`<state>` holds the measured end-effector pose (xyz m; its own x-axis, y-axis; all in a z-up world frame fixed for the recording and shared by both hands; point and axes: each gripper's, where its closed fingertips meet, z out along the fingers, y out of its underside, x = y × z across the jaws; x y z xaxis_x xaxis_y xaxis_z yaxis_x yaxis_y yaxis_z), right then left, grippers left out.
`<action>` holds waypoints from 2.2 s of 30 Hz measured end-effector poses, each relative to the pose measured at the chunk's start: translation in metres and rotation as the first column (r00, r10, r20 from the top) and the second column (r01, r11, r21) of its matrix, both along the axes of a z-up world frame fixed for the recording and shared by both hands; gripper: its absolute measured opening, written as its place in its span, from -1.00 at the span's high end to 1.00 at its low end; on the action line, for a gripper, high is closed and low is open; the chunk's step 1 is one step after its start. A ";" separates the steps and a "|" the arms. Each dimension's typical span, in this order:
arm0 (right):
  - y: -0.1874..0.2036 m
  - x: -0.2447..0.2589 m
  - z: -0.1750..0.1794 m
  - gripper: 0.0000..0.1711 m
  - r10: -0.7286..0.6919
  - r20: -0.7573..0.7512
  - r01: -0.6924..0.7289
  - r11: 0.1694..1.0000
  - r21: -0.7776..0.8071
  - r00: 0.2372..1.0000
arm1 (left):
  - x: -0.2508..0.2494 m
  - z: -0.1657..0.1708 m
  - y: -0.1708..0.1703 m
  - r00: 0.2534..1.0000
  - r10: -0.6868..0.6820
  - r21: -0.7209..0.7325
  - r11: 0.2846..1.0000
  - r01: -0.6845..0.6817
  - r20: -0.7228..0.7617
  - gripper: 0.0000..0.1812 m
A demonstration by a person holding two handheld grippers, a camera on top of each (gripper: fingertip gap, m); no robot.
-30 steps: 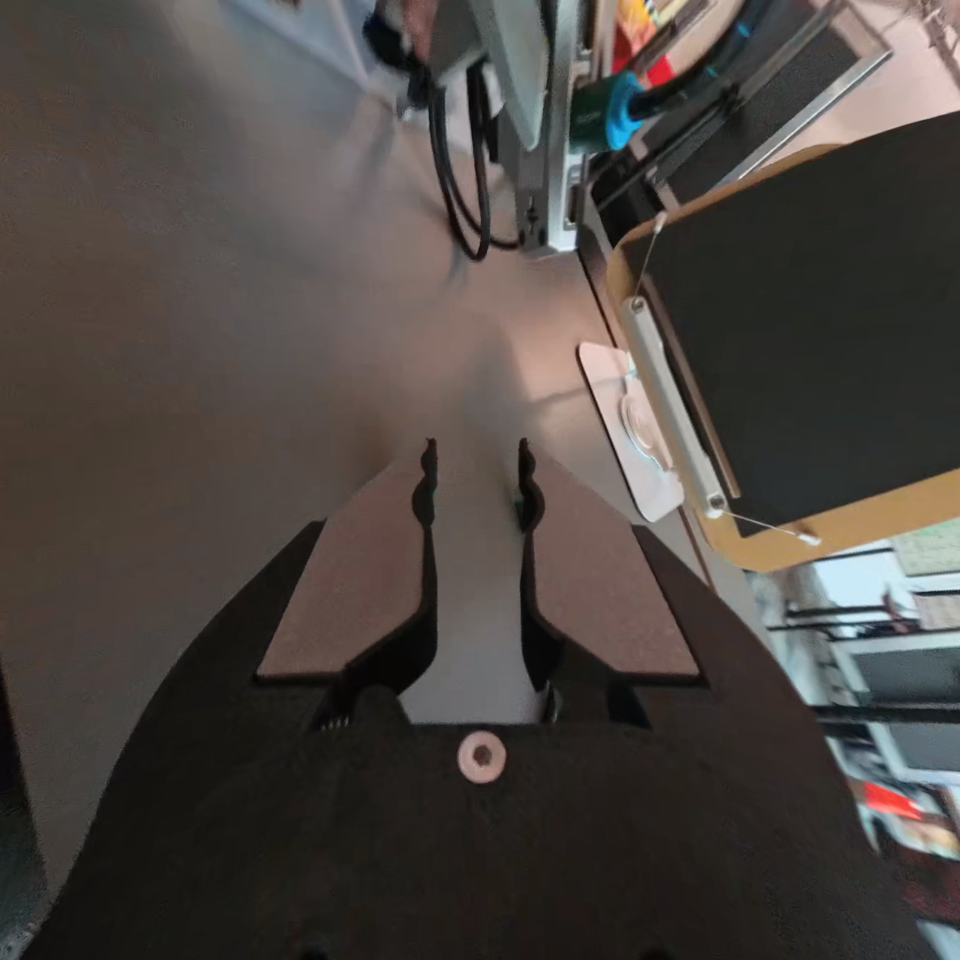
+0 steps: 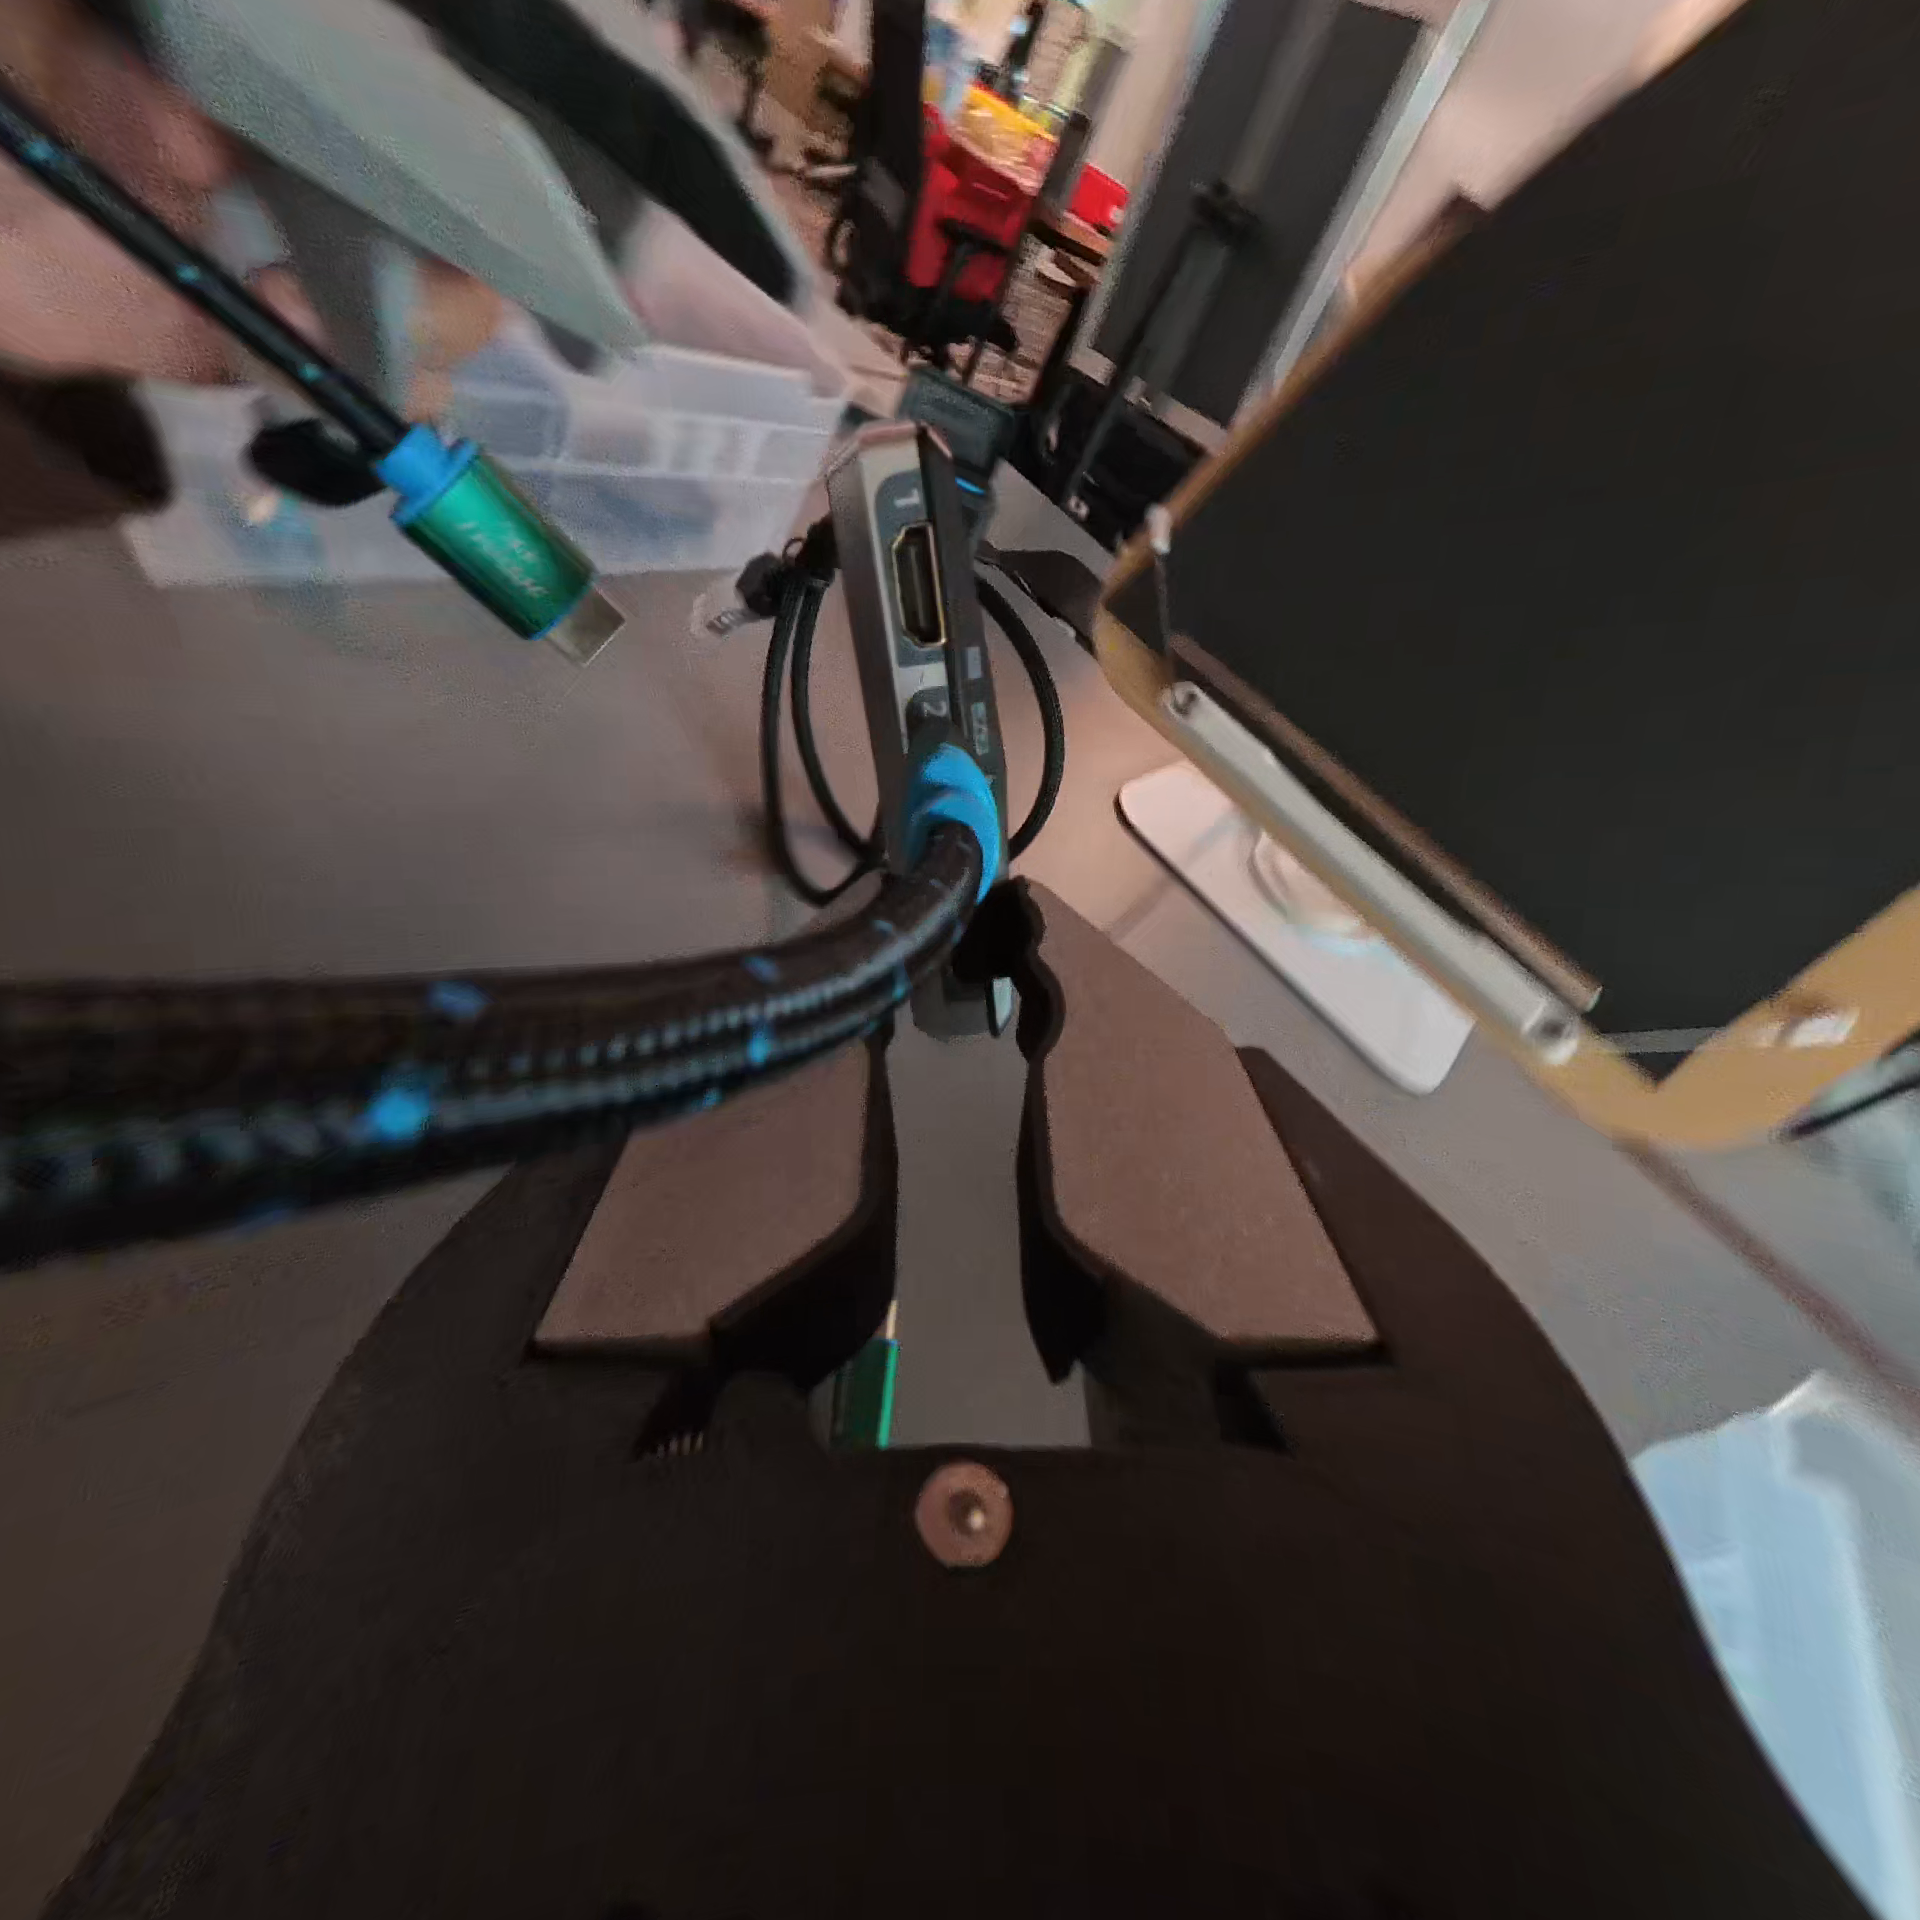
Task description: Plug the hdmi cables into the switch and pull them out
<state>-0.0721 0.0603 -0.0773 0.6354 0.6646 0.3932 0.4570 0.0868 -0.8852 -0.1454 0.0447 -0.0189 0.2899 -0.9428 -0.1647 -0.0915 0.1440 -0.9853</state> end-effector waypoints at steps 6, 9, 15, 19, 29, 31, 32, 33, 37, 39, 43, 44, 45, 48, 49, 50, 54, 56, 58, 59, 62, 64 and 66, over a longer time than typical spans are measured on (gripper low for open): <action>0.034 0.018 0.004 0.82 -0.190 -0.512 -0.085 0.880 -0.467 0.838 | -0.016 -0.013 0.010 0.940 0.321 0.200 0.935 -0.295 -0.112 0.77; 0.038 0.006 -0.001 0.84 -0.265 -0.636 -0.253 0.756 -0.603 0.725 | 0.006 -0.045 0.008 0.852 0.455 0.453 0.836 -0.309 -0.258 0.51; 0.030 -0.022 -0.021 0.82 -0.386 -0.735 -0.493 0.558 -0.667 0.558 | 0.046 -0.074 0.021 0.638 0.735 0.907 0.400 -0.135 -0.229 0.48; 0.026 -0.031 -0.030 0.82 -0.438 -0.756 -0.559 0.509 -0.655 0.487 | 0.054 -0.091 0.031 0.586 0.776 0.948 0.315 -0.040 -0.233 0.48; 0.018 -0.026 -0.030 0.71 -0.300 -0.740 -0.481 0.603 -0.636 0.603 | 0.051 -0.084 0.028 0.659 0.710 0.961 0.265 0.078 -0.249 0.74; 0.015 -0.022 -0.030 0.69 -0.235 -0.702 -0.417 0.662 -0.622 0.673 | 0.054 -0.084 0.024 0.695 0.672 0.956 0.280 0.083 -0.257 0.73; 0.014 -0.021 -0.031 0.69 -0.228 -0.687 -0.399 0.672 -0.624 0.690 | 0.055 -0.086 0.022 0.705 0.658 0.953 0.290 0.086 -0.264 0.72; 0.013 -0.018 -0.032 0.69 -0.223 -0.676 -0.388 0.676 -0.626 0.702 | 0.057 -0.087 0.021 0.711 0.650 0.952 0.291 0.093 -0.268 0.72; 0.003 -0.009 -0.029 0.67 -0.180 -0.685 -0.408 0.687 -0.602 0.706 | 0.060 -0.091 0.018 0.704 0.656 0.957 0.261 0.124 -0.271 0.77; -0.010 -0.005 -0.016 0.70 -0.108 -0.744 -0.502 0.674 -0.542 0.659 | 0.054 -0.089 0.022 0.694 0.671 0.958 0.268 0.103 -0.262 0.78; -0.053 -0.001 0.014 0.84 0.151 -0.801 -0.669 0.650 -0.361 0.579 | 0.045 -0.076 0.016 0.729 0.642 0.957 0.285 0.060 -0.237 0.78; -0.058 -0.001 0.011 0.78 0.183 -0.752 -0.640 0.669 -0.377 0.634 | 0.044 -0.073 0.013 0.748 0.624 0.959 0.278 0.058 -0.226 0.78; -0.059 -0.001 0.006 0.62 0.201 -0.682 -0.588 0.704 -0.398 0.703 | 0.044 -0.071 0.010 0.769 0.597 0.956 0.287 0.062 -0.229 0.78; -0.052 0.012 -0.005 0.46 0.216 -0.422 -0.385 0.845 -0.371 0.880 | 0.041 -0.068 0.004 0.823 0.514 0.928 0.369 0.043 -0.242 0.79; -0.043 0.022 -0.014 0.45 0.167 -0.308 -0.276 0.894 -0.352 0.936 | 0.040 -0.067 0.002 0.840 0.489 0.918 0.395 0.028 -0.236 0.79; -0.033 0.032 -0.023 0.42 0.097 -0.217 -0.166 0.929 -0.329 0.971 | 0.039 -0.063 0.000 0.860 0.461 0.903 0.429 0.002 -0.220 0.79; -0.027 0.026 -0.031 0.27 0.116 -0.254 -0.192 0.934 -0.301 0.960 | 0.037 -0.039 -0.018 0.950 0.295 0.803 0.588 -0.096 -0.102 0.79; -0.025 0.016 -0.022 0.22 0.184 -0.285 -0.252 0.942 -0.223 0.941 | 0.037 -0.035 -0.024 0.980 0.187 0.725 0.684 -0.077 -0.073 0.79; -0.018 0.015 -0.009 0.33 0.219 -0.271 -0.264 0.955 -0.139 0.937 | 0.034 -0.037 -0.025 0.988 0.140 0.686 0.725 -0.060 -0.062 0.79; -0.016 0.014 -0.002 0.35 0.242 -0.271 -0.279 0.955 -0.104 0.931 | 0.033 -0.040 -0.025 0.990 0.124 0.674 0.738 -0.044 -0.071 0.79; -0.013 0.005 0.008 0.39 0.325 -0.231 -0.350 0.934 -0.075 0.917 | 0.034 -0.052 -0.030 0.990 0.071 0.651 0.759 0.023 -0.118 0.79; -0.021 -0.007 -0.003 0.60 0.431 -0.138 -0.445 0.890 -0.096 0.892 | 0.036 -0.058 -0.033 0.987 0.060 0.649 0.759 0.051 -0.149 0.79; -0.020 -0.012 -0.015 0.52 0.455 -0.049 -0.458 0.884 -0.093 0.889 | 0.037 -0.062 -0.031 0.982 0.076 0.652 0.756 0.055 -0.172 0.79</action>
<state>-0.0844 0.0399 -0.0918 0.2614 0.9180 0.2981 0.3655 0.1917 -0.9109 -0.1082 0.0140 -0.0804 0.2031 -0.5837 -0.7862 -0.2586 0.7424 -0.6180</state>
